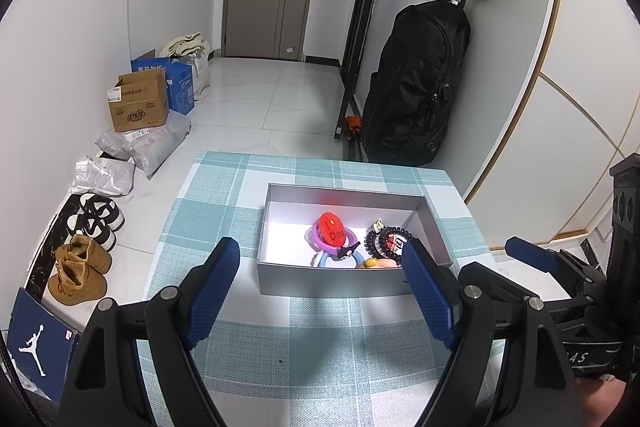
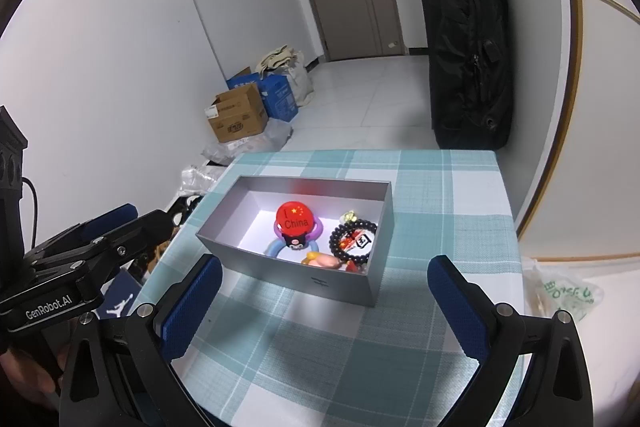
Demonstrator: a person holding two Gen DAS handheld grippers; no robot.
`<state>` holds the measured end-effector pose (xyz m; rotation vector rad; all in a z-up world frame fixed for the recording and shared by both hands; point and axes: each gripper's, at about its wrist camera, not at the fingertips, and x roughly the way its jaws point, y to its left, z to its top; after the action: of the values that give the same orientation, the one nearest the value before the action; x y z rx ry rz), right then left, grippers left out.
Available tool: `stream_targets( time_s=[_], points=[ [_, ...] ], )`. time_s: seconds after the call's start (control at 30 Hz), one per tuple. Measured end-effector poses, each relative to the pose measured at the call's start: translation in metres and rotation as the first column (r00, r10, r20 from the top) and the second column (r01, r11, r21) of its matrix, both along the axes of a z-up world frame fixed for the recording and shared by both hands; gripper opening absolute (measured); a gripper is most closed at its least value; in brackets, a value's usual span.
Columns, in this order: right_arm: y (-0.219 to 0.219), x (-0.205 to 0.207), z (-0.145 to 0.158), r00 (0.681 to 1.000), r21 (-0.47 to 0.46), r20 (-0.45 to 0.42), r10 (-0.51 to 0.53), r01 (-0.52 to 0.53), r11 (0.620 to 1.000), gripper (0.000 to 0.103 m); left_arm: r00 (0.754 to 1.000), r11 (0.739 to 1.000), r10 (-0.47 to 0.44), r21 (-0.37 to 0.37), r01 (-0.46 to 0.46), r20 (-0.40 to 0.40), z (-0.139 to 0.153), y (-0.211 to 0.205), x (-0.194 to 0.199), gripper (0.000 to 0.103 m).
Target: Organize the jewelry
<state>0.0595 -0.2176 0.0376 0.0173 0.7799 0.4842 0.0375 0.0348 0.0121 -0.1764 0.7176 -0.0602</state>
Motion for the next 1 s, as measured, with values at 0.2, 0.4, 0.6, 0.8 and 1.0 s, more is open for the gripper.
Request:
stream_targets(
  time_s=[0.2,0.4,0.6,0.8,1.0],
  points=[
    [0.0004,-0.0001,-0.0007,1.000,-0.001,0.002,0.001,-0.001,1.000,0.103,1.000,1.000,-0.001,-0.001,0.001,-0.001,-0.0003,0.0002,0.0004,0.080],
    [0.0008,0.0001,-0.0008,1.000,-0.001,0.000,-0.001,0.001,1.000,0.103,1.000,1.000,-0.003,-0.004,0.003,-0.006,-0.0005,-0.0011,0.0015,0.080],
    [0.0005,0.0008,-0.0013,1.000,0.001,0.001,-0.003,0.003,1.000,0.103,1.000,1.000,-0.003,-0.002,0.003,-0.006,-0.0010,-0.0018,0.0022,0.080],
    [0.0004,0.0009,-0.0012,1.000,0.000,0.001,-0.003,0.003,1.000,0.103,1.000,1.000,-0.003,-0.006,0.003,-0.006,-0.0013,-0.0019,0.0021,0.080],
    [0.0009,0.0005,-0.0021,1.000,-0.007,0.002,0.000,0.000,1.000,0.103,1.000,1.000,0.000,-0.003,0.000,0.015,-0.0011,-0.0032,0.0007,0.080]
  ],
)
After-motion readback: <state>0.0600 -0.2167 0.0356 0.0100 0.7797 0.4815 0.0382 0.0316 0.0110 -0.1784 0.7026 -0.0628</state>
